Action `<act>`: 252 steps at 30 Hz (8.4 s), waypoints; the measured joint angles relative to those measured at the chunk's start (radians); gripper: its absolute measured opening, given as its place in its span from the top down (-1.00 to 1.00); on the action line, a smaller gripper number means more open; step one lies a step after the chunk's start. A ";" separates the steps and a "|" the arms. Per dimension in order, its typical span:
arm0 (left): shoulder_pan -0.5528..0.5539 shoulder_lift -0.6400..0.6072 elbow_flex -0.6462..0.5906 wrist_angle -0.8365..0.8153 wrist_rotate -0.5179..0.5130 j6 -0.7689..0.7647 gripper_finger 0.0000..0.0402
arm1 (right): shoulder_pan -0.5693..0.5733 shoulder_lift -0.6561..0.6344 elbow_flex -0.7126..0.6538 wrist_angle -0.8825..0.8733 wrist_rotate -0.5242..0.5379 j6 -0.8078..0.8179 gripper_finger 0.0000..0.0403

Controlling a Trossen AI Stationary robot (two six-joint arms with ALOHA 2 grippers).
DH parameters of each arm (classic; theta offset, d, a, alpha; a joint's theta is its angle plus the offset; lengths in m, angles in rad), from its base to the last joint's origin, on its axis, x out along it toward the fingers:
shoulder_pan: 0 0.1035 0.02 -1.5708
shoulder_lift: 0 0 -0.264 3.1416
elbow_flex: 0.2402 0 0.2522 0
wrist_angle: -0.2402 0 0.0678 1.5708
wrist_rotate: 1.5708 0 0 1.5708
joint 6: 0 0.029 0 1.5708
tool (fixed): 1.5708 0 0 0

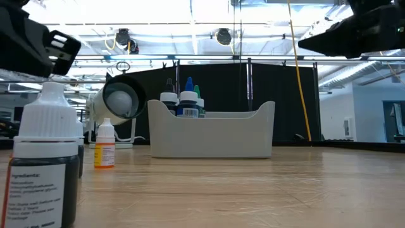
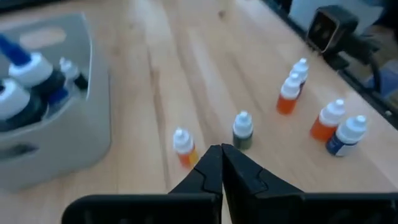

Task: Pick & Place food coloring
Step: Put the small orange food coloring bottle into the gray bin

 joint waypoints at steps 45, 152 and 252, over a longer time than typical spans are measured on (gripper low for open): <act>-0.056 0.037 -0.087 0.370 -0.063 0.120 0.91 | -0.010 0.006 0.000 0.056 -0.288 0.024 1.00; 0.217 -0.327 0.041 -0.398 -0.069 0.076 0.96 | -0.420 -0.125 -0.181 0.378 -0.678 -0.044 1.00; 0.303 0.468 1.071 -1.257 0.387 -0.015 0.78 | -0.419 -0.021 -0.172 0.389 -0.520 0.176 1.00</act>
